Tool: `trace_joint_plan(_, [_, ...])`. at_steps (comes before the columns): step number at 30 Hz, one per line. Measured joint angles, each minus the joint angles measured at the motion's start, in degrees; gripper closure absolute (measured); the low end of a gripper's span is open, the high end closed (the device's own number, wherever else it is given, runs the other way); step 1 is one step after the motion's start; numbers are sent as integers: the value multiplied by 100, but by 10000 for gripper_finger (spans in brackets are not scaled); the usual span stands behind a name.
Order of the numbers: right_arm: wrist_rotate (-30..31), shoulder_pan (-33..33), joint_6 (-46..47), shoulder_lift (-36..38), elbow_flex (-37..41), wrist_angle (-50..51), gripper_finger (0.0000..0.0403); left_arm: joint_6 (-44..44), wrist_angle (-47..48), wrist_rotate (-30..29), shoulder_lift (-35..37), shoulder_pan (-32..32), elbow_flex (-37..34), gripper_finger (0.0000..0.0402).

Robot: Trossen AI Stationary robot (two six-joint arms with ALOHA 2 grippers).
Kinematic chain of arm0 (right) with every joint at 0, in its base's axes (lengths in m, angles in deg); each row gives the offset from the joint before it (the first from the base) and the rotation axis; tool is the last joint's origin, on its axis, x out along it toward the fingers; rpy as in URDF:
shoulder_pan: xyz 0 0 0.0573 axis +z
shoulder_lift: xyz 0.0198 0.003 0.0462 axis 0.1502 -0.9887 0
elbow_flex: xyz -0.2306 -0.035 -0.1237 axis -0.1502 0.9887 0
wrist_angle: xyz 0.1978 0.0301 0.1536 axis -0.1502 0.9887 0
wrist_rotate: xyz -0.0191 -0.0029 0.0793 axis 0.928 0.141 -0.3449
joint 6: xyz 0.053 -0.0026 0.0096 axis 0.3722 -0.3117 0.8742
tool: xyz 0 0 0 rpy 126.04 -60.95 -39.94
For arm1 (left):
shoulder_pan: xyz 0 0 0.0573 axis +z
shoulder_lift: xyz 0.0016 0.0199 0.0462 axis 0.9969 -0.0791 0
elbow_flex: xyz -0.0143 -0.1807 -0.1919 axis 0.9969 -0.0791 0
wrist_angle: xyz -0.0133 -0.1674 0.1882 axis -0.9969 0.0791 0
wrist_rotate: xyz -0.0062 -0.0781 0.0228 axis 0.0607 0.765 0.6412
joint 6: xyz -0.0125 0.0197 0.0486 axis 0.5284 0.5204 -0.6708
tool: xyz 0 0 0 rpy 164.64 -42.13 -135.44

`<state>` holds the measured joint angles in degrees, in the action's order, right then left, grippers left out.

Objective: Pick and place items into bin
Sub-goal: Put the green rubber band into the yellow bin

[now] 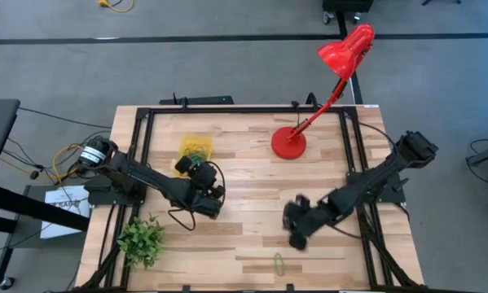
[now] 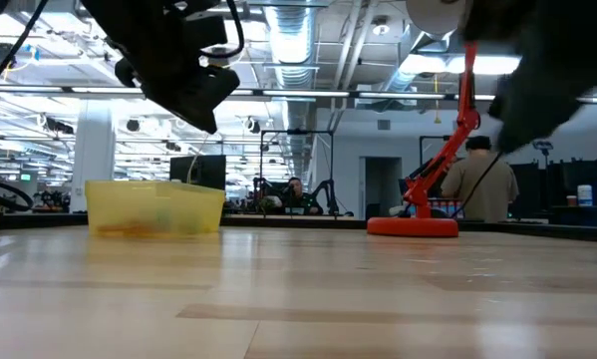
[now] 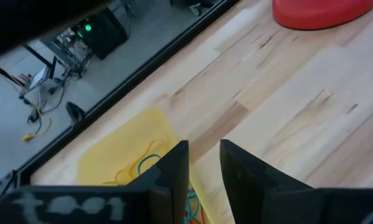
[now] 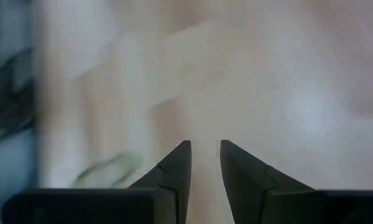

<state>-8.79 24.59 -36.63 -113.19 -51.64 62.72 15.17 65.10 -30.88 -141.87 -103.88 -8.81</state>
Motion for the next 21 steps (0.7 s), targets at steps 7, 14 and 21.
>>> trace_joint_plan(7, [11,985,-565,-898,-15,-1004,324,-12,1,-51,0,-25,0,319])
trace_joint_plan(14, [614,1188,-784,-1942,-410,-1132,324,28,-16,-36,0,-30,0,319])
trace_joint_plan(21, [423,1188,-1088,-2528,-1070,-1113,324,50,-17,16,0,-34,0,319])
